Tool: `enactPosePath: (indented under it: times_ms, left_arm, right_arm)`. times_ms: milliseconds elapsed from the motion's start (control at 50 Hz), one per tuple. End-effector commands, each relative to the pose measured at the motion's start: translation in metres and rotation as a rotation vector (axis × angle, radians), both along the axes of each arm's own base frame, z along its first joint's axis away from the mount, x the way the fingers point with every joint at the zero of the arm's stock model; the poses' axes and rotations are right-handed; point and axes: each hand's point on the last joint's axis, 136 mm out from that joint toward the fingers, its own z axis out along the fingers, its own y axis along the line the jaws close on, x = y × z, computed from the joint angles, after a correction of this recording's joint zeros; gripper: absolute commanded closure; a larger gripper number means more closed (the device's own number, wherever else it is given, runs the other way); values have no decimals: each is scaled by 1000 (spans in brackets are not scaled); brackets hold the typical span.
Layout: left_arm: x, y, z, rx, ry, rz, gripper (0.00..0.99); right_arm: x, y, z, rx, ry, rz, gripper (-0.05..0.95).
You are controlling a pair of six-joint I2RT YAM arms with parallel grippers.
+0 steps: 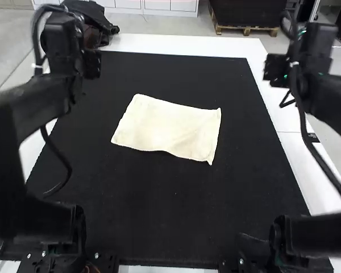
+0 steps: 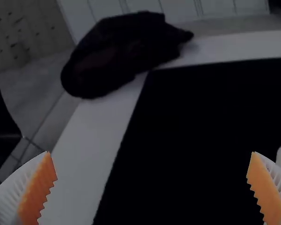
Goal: Fold the towel.
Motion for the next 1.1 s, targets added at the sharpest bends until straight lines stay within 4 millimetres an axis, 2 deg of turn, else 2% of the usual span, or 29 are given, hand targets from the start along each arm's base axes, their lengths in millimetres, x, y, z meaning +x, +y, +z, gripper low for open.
enactPosePath:
  times_ms: [0,60,120,200,280,400,600,880,1080]
  left_arm:
    - [9,-6,-17,-18,47,-26,38]
    - [10,-8,-42,-33,101,-29,38]
    - [9,-12,-69,-53,160,-36,39]
    - [8,-19,-100,-62,235,-54,38]
    - [11,-27,-121,-74,291,-88,38]
    - [19,-40,-132,-120,326,-171,38]
    - [38,-52,-130,-151,307,-252,38]
    - [64,-63,-162,-172,367,-325,38]
    - [82,-72,-173,-198,376,-378,38]
  right_arm:
    - [4,35,-64,138,195,67,-7]
    - [-1,43,-98,163,283,57,-8]
    - [-11,43,-126,119,350,27,-8]
    - [-13,44,-137,90,322,11,-8]
    - [-15,49,-141,89,320,25,-8]
    - [-17,72,-142,165,332,132,-8]
    - [-6,85,-133,210,298,182,-8]
    - [10,103,-152,279,323,234,-8]
    - [23,111,-163,305,334,262,-8]
